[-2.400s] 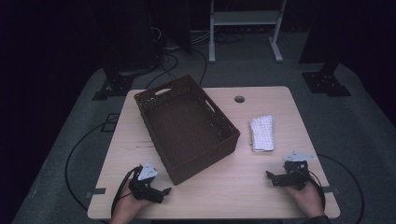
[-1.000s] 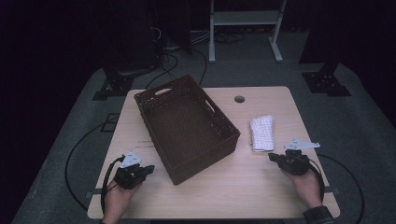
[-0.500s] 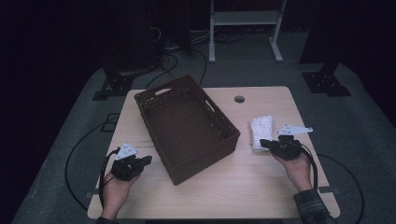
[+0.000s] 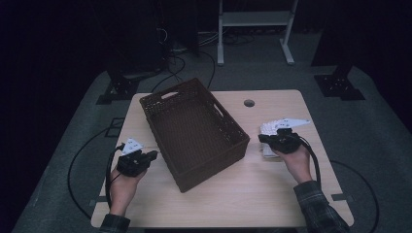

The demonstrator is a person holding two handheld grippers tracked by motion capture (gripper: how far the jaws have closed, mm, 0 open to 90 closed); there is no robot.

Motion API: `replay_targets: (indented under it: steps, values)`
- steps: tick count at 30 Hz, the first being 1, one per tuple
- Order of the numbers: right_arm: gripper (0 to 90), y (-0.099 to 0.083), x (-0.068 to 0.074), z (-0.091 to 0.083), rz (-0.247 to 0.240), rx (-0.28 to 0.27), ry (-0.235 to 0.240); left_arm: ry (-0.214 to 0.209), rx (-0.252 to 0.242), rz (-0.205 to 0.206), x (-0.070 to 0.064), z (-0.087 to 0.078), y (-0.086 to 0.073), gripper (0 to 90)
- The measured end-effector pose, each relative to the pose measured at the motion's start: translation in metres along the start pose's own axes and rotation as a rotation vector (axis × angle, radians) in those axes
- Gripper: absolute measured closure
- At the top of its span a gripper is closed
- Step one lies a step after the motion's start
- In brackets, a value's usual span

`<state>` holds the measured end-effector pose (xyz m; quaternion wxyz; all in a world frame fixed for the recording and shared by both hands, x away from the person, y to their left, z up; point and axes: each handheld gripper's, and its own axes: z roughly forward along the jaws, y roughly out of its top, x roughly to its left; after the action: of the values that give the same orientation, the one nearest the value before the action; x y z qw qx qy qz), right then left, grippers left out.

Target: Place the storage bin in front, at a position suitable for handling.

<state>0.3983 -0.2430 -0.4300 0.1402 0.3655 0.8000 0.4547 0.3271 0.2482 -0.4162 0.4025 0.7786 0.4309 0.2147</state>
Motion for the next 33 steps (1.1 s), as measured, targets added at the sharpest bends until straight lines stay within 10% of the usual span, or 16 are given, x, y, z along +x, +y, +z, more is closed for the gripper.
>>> replay_targets:
  steps: [14, 33]
  values:
    - [89.7, 0.011, 0.011, 0.027, -0.054, 0.008, 0.073, 0.005, 0.000, -0.008, 0.004, 0.024, 0.010, 86.7]
    - [89.7, 0.006, 0.033, 0.017, -0.076, 0.023, 0.108, -0.006, -0.002, -0.008, 0.016, 0.037, 0.020, 90.0]
